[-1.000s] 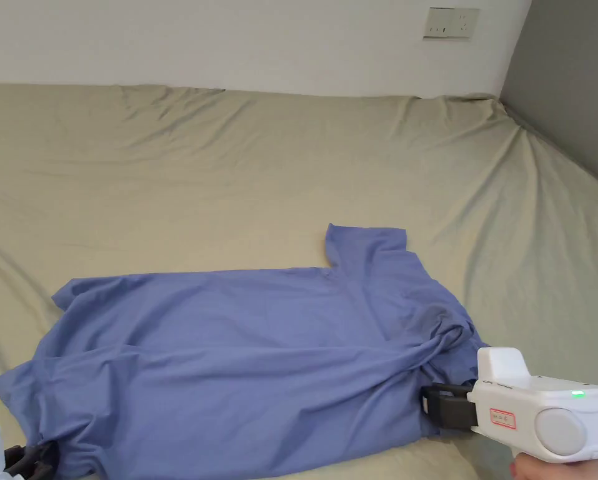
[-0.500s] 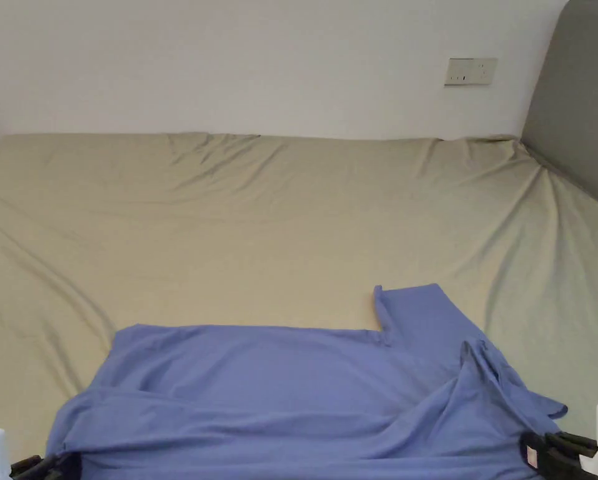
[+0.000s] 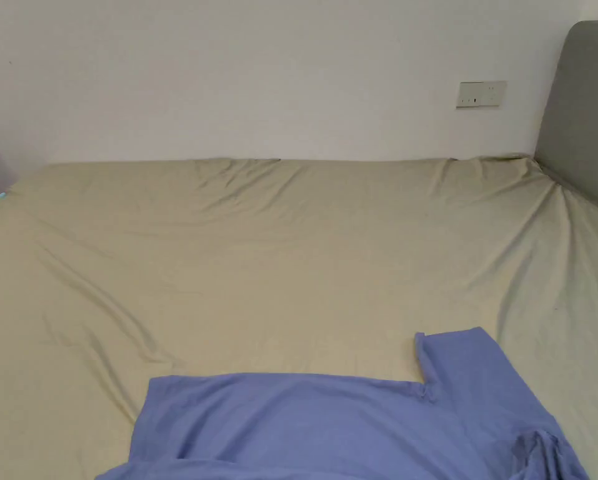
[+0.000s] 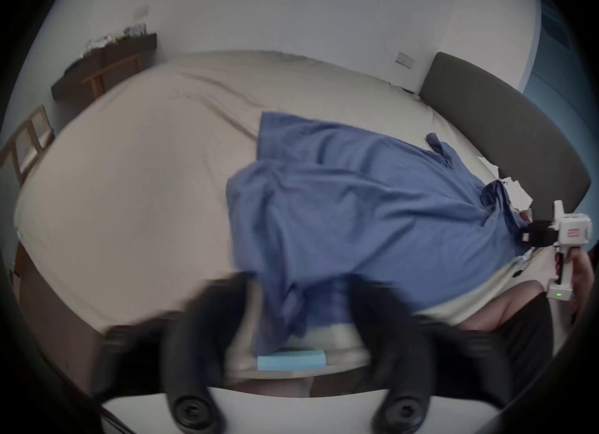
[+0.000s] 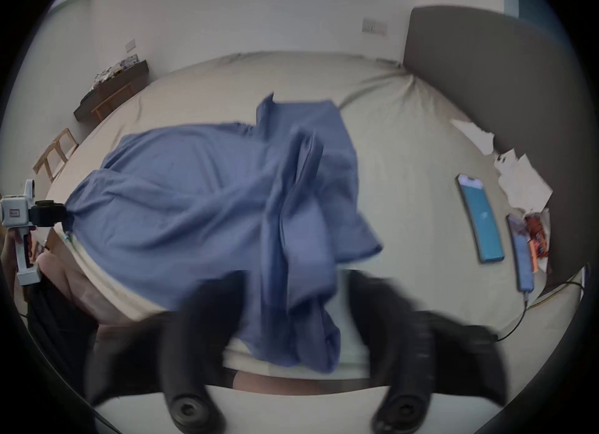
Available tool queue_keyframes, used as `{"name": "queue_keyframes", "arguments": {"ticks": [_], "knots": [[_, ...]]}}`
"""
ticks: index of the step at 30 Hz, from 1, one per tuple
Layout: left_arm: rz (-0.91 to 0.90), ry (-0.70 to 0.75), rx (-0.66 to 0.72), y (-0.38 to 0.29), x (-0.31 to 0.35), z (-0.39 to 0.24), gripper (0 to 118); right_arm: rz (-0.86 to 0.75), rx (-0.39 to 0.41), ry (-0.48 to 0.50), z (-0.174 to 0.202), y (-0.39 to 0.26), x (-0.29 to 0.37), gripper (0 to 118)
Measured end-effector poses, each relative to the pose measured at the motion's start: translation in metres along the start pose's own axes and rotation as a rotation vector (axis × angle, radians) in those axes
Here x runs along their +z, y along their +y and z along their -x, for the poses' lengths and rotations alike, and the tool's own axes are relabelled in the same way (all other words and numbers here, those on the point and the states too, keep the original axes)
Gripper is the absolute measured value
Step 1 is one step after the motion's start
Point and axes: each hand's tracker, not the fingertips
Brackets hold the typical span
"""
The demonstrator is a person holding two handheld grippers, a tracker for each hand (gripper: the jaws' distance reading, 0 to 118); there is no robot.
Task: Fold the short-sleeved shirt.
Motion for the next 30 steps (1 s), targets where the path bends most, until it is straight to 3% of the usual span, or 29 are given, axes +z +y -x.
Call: {"name": "queue_keyframes", "arguments": {"ticks": [2, 3, 5, 7, 8, 9, 10, 11, 16, 19, 20, 21, 22, 23, 24, 25, 28, 30], "knots": [[-0.099, 0.001, 0.022, 0.012, 0.012, -0.005, 111, -0.106, -0.003, -0.005, 0.008, 0.01, 0.017, 102], [-0.129, 0.012, 0.038, 0.023, 0.016, -0.006, 118, -0.165, -0.005, -0.017, 0.013, 0.016, 0.023, 106], [-0.183, 0.05, 0.093, 0.046, 0.016, -0.01, 115, -0.254, -0.009, -0.028, 0.022, 0.028, 0.029, 105], [-0.274, 0.0, 0.093, 0.069, 0.011, -0.013, 112, -0.317, -0.001, 0.013, 0.033, 0.044, 0.028, 95], [-0.292, 0.002, 0.079, 0.079, 0.005, -0.015, 95, -0.339, -0.005, 0.01, 0.038, 0.049, 0.026, 71], [-0.299, 0.042, 0.071, 0.091, -0.006, -0.02, 63, -0.362, -0.007, -0.004, 0.044, 0.056, 0.022, 40], [-0.321, 0.058, 0.08, 0.102, -0.015, -0.021, 18, -0.388, -0.002, -0.026, 0.051, 0.065, 0.02, 8], [-0.32, 0.047, 0.07, 0.11, -0.023, -0.019, 3, -0.39, 0.01, 0.017, 0.054, 0.072, 0.016, 2], [-0.248, 0.013, -0.001, 0.161, -0.103, -0.011, 0, -0.373, 0.032, 0.071, 0.072, 0.107, -0.02, 2], [-0.111, 0.041, -0.032, 0.182, -0.167, -0.001, 0, -0.358, 0.031, 0.097, 0.069, 0.118, -0.042, 2], [-0.085, 0.085, -0.027, 0.183, -0.185, 0.003, 3, -0.351, 0.025, 0.108, 0.07, 0.121, -0.047, 2], [-0.045, 0.108, -0.016, 0.184, -0.206, 0.005, 18, -0.348, 0.017, 0.118, 0.071, 0.122, -0.051, 2], [0.029, 0.108, 0.008, 0.186, -0.223, 0.01, 42, -0.347, 0.011, 0.124, 0.072, 0.123, -0.053, 2], [0.086, 0.088, 0.026, 0.185, -0.236, 0.014, 83, -0.343, 0.01, 0.132, 0.073, 0.124, -0.055, 2], [0.104, 0.072, 0.045, 0.183, -0.247, 0.018, 103, -0.338, 0.012, 0.137, 0.073, 0.124, -0.057, 2], [0.081, 0.074, 0.053, 0.18, -0.251, 0.017, 111, -0.331, 0.017, 0.138, 0.074, 0.123, -0.059, 2], [0.093, 0.094, 0.056, 0.174, -0.265, 0.015, 109, -0.31, 0.024, 0.14, 0.071, 0.122, -0.061, 2], [0.046, 0.156, -0.05, 0.166, -0.257, -0.001, 109, -0.302, 0.016, 0.145, 0.065, 0.121, -0.064, 2]]}}
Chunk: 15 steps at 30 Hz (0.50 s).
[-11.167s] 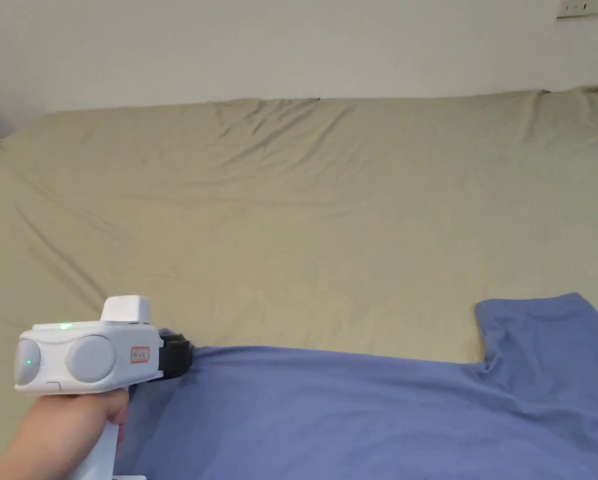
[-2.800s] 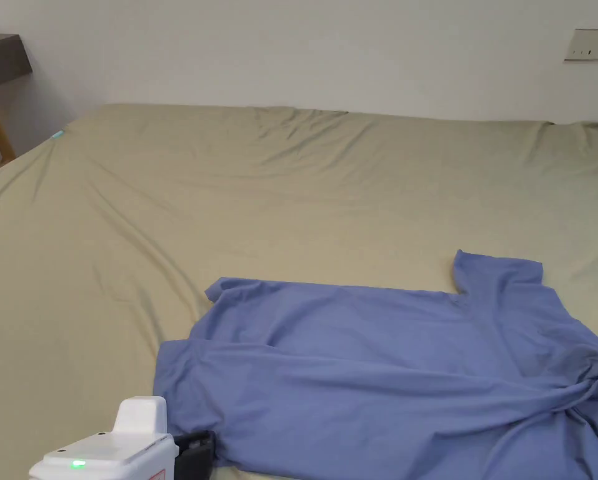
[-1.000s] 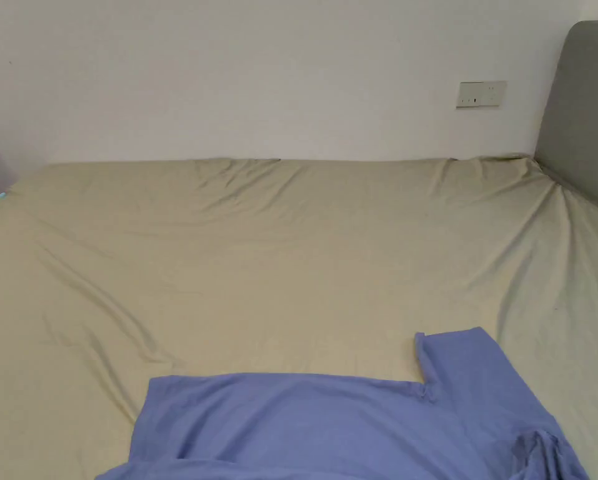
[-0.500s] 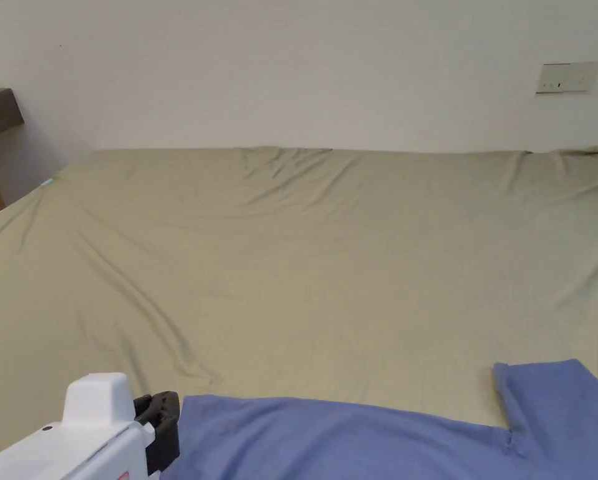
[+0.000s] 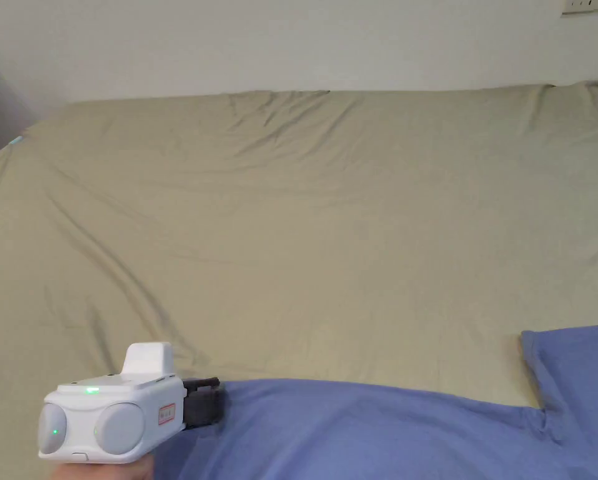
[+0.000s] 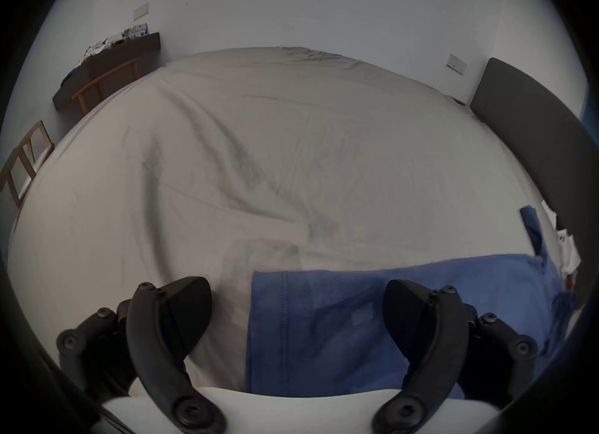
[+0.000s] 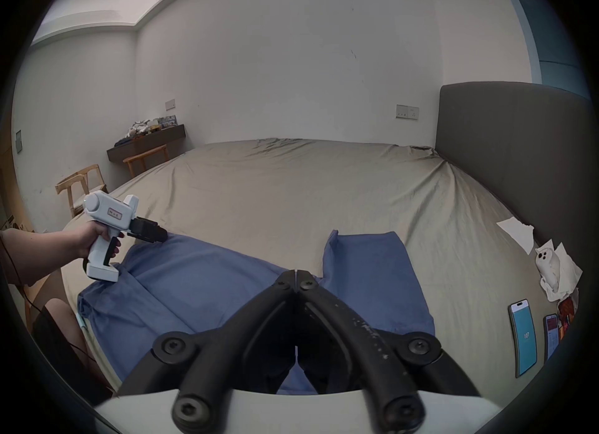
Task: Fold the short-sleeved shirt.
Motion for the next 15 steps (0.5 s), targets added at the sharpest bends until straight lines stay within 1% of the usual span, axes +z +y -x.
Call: {"name": "queue_keyframes", "arguments": {"ticks": [1, 2, 3, 4, 5, 6, 7, 9, 10, 11, 12, 13, 14, 15], "knots": [[-0.041, -0.025, -0.051, -0.005, 0.007, -0.006, 108, 0.005, -0.003, -0.005, -0.003, -0.001, -0.002, 2], [-0.107, -0.009, -0.069, -0.009, 0.014, -0.011, 96, 0.01, -0.002, -0.015, -0.005, -0.003, -0.004, 2], [-0.1, 0.018, -0.075, -0.014, 0.019, -0.015, 79, 0.019, 0.002, -0.03, -0.009, -0.004, -0.005, 2], [-0.077, -0.111, -0.064, -0.018, 0.02, -0.012, 56, 0.026, -0.001, -0.036, -0.014, -0.005, -0.007, 2], [-0.073, -0.064, -0.056, -0.023, 0.023, -0.015, 13, 0.031, -0.007, -0.036, -0.018, -0.006, -0.009, 2], [-0.081, -0.031, -0.088, -0.026, 0.027, -0.018, 0, 0.036, -0.02, -0.032, -0.025, -0.006, -0.012, 2], [-0.092, -0.051, -0.089, -0.025, 0.034, -0.019, 0, 0.056, -0.028, -0.028, -0.033, -0.005, -0.017, 2], [-0.102, -0.117, -0.019, -0.025, 0.047, -0.015, 0, 0.098, -0.013, -0.049, -0.053, 0.001, -0.032, 2], [-0.127, -0.104, -0.001, -0.025, 0.058, -0.016, 0, 0.155, -0.018, -0.062, -0.067, 0.006, -0.046, 2], [-0.144, -0.094, -0.023, -0.025, 0.066, -0.017, 0, 0.212, -0.018, -0.084, -0.078, 0.011, -0.059, 2], [-0.162, -0.096, -0.037, -0.026, 0.075, -0.018, 0, 0.25, 0.006, -0.093, -0.1, 0.007, -0.078, 4], [-0.168, -0.105, -0.036, -0.027, 0.083, -0.018, 0, 0.3, 0.011, -0.068, -0.114, 0.009, -0.097, 9], [-0.171, -0.118, -0.032, -0.028, 0.088, -0.018, 0, 0.355, -0.003, -0.061, -0.123, 0.01, -0.112, 29], [-0.168, -0.128, -0.03, -0.027, 0.099, -0.024, 0, 0.419, 0.006, -0.075, -0.133, 0.011, -0.131, 51]]}}
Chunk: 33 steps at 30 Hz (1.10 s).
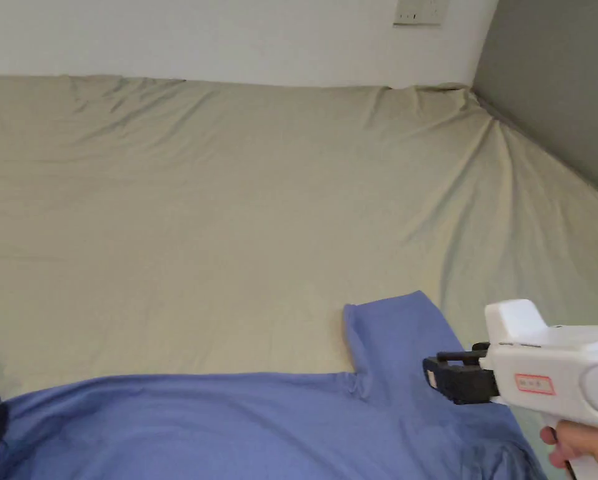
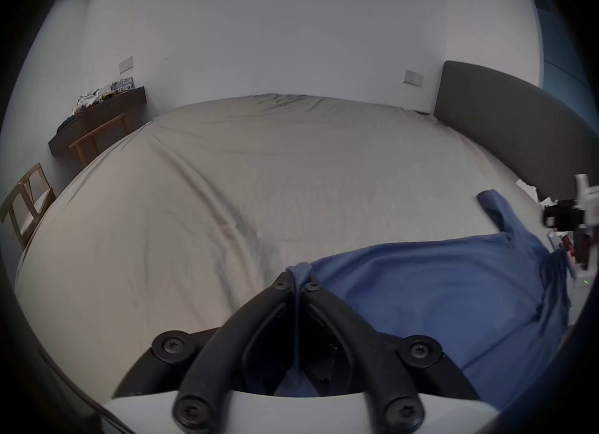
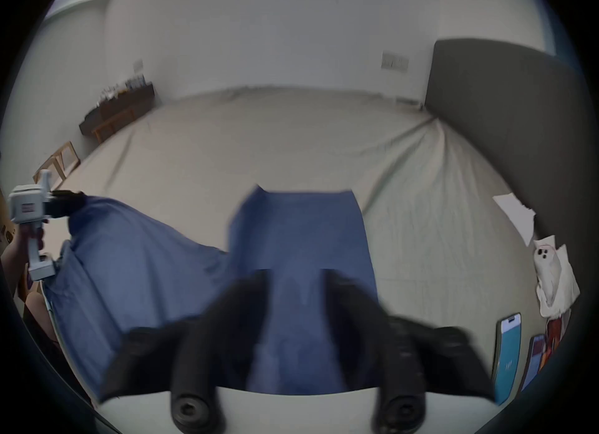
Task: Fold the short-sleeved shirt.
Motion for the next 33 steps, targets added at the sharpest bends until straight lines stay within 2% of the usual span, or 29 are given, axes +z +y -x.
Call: {"name": "queue_keyframes", "arguments": {"ticks": [2, 5, 7, 8, 9, 10, 11, 13, 16, 20, 23, 26, 29, 33], "knots": [[-0.003, -0.006, 0.0, -0.001, 0.007, -0.003, 0, 0.045, -0.018, -0.05, -0.014, 0.004, -0.03, 94], [-0.002, 0.006, -0.025, 0.001, 0.012, -0.008, 0, 0.088, -0.007, -0.052, -0.02, 0.003, -0.058, 91], [0.005, 0.01, -0.025, 0.002, 0.012, -0.006, 0, 0.127, -0.104, -0.013, -0.025, -0.002, -0.062, 90], [0.009, 0.011, -0.023, 0.002, 0.011, -0.005, 0, 0.086, -0.136, -0.008, -0.029, -0.001, -0.055, 88], [0.011, 0.011, -0.016, 0.003, 0.012, -0.004, 0, 0.088, -0.138, 0.0, -0.029, -0.004, -0.049, 76], [0.016, 0.009, -0.011, 0.003, 0.013, -0.004, 0, 0.08, -0.128, -0.002, -0.029, -0.007, -0.044, 52], [0.019, 0.007, -0.009, 0.003, 0.014, -0.004, 0, 0.055, -0.104, 0.033, -0.032, -0.01, -0.041, 3], [0.014, 0.005, -0.008, 0.005, 0.021, -0.004, 0, 0.057, -0.127, 0.036, -0.02, -0.015, -0.029, 3], [0.005, -0.002, -0.003, 0.01, 0.034, 0.001, 0, -0.049, -0.085, 0.028, -0.008, -0.021, 0.0, 3], [-0.032, -0.026, 0.043, 0.017, 0.072, 0.019, 0, -0.18, -0.08, 0.075, -0.002, -0.036, 0.069, 3], [0.008, -0.111, 0.05, 0.013, 0.105, 0.034, 0, -0.225, -0.054, 0.11, 0.0, -0.06, 0.128, 3], [0.044, -0.131, 0.027, -0.008, 0.137, 0.046, 0, -0.179, -0.021, 0.155, 0.013, -0.096, 0.173, 3], [0.09, -0.142, 0.039, -0.039, 0.157, 0.057, 0, -0.105, 0.054, 0.151, 0.027, -0.137, 0.195, 3], [0.217, -0.171, 0.043, -0.08, 0.166, 0.062, 0, 0.074, 0.113, 0.133, 0.045, -0.182, 0.188, 3]]}}
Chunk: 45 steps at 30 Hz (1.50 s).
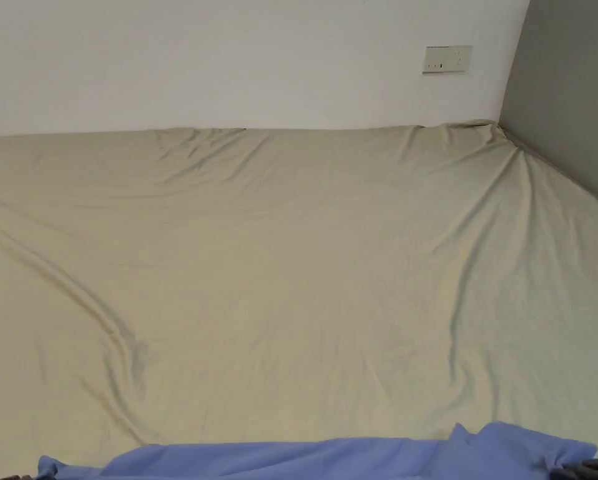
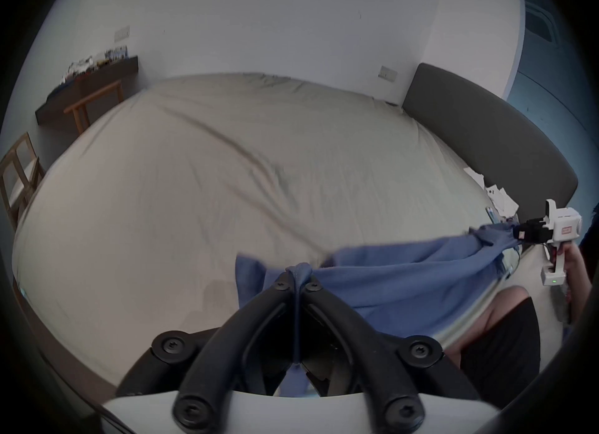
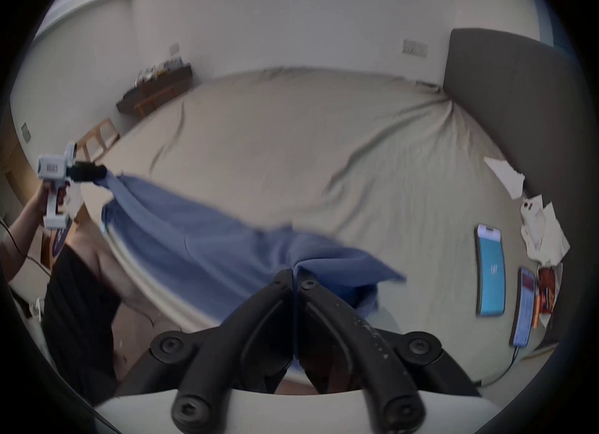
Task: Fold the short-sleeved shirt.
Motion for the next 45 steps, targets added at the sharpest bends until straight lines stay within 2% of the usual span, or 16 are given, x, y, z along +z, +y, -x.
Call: {"name": "queue_keyframes", "arguments": {"ticks": [5, 7, 9, 12, 14, 15, 17, 19, 20, 21, 28, 31, 33, 35, 42, 45], "knots": [[0.119, 0.009, 0.022, -0.04, -0.027, 0.004, 3, 0.141, 0.016, -0.09, 0.005, -0.027, -0.04, 3], [0.123, 0.03, 0.009, -0.051, -0.031, 0.003, 22, 0.143, -0.031, -0.072, 0.005, -0.031, -0.044, 8], [0.074, 0.103, 0.013, -0.055, -0.021, 0.003, 67, 0.119, -0.039, -0.151, 0.009, -0.031, -0.035, 41], [0.046, -0.001, 0.082, -0.058, 0.007, 0.017, 90, -0.03, -0.015, -0.228, 0.022, -0.037, -0.002, 61], [-0.084, -0.06, 0.143, -0.06, 0.04, 0.021, 118, -0.182, 0.0, -0.283, 0.038, -0.043, 0.025, 102], [-0.117, -0.09, 0.165, -0.061, 0.055, 0.026, 118, -0.248, 0.001, -0.27, 0.048, -0.047, 0.038, 105], [-0.151, -0.164, 0.218, -0.062, 0.076, 0.035, 116, -0.343, -0.029, -0.19, 0.073, -0.053, 0.059, 89], [-0.172, -0.254, 0.282, -0.063, 0.091, 0.044, 93, -0.385, -0.09, -0.149, 0.094, -0.06, 0.067, 41], [-0.173, -0.248, 0.31, -0.065, 0.095, 0.048, 38, -0.392, -0.103, -0.131, 0.103, -0.062, 0.068, 13], [-0.158, -0.279, 0.332, -0.065, 0.099, 0.054, 0, -0.392, -0.106, -0.098, 0.113, -0.064, 0.07, 10], [-0.03, -0.398, 0.324, -0.054, 0.047, 0.108, 0, -0.369, -0.047, -0.024, 0.167, -0.059, 0.059, 1], [0.079, -0.468, 0.35, -0.047, -0.002, 0.138, 24, -0.352, -0.02, -0.01, 0.179, -0.049, 0.055, 1], [0.164, -0.452, 0.403, -0.046, -0.031, 0.148, 84, -0.348, 0.001, -0.008, 0.185, -0.041, 0.054, 1], [0.184, -0.531, 0.48, -0.044, -0.05, 0.149, 114, -0.347, 0.002, -0.001, 0.186, -0.034, 0.052, 1], [0.099, -0.679, 0.456, -0.015, -0.088, 0.112, 118, -0.31, -0.026, 0.019, 0.186, -0.014, 0.033, 1], [0.279, -0.705, 0.442, -0.01, -0.115, 0.087, 118, -0.302, -0.022, 0.031, 0.19, -0.009, 0.025, 1]]}}
